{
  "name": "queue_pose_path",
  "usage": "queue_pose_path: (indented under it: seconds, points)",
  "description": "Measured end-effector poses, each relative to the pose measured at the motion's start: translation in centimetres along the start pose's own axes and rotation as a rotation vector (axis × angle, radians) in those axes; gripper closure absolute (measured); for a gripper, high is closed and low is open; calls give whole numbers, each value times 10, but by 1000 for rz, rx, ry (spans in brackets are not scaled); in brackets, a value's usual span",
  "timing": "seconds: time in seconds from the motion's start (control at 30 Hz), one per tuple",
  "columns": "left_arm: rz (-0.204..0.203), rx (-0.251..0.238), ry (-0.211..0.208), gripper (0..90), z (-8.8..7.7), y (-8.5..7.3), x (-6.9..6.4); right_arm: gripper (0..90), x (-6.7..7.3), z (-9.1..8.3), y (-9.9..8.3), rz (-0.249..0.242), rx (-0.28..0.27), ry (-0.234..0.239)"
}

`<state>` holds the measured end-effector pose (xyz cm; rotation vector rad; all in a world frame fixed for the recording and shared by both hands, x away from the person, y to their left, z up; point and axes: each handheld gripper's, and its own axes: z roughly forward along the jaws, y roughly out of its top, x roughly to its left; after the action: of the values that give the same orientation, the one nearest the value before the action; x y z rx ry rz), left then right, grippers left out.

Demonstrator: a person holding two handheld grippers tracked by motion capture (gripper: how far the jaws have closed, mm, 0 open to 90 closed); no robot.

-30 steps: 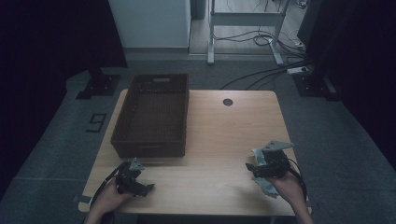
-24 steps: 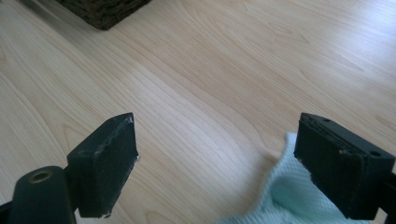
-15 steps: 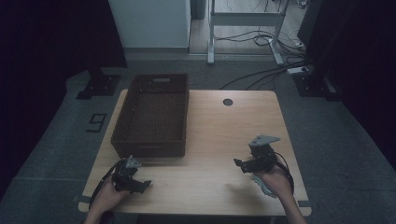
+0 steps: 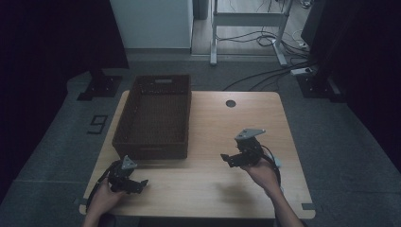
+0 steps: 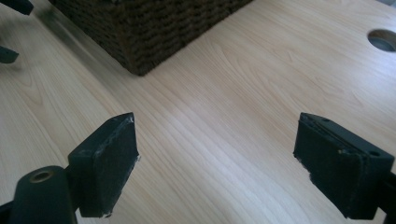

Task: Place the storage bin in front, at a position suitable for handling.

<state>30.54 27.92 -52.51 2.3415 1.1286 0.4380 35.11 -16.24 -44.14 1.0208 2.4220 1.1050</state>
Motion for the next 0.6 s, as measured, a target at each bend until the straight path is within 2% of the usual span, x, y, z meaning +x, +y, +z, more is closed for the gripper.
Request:
queue_pose_path:
  seconds: [0.13,0.23,0.33,0.6]
  points:
    - [-6,-15,2,1,-1,-2,4,128,6,10,12,-13,-2,13]
    - [-8,-5,9,8,-2,-4,7,128,9,15,18,-11,-6,17]
    - [-31,11,9,11,-3,-5,10,127,15,25,31,-24,-3,22]
    - [-83,20,20,11,-8,-6,18,126,25,41,50,-40,-2,28]
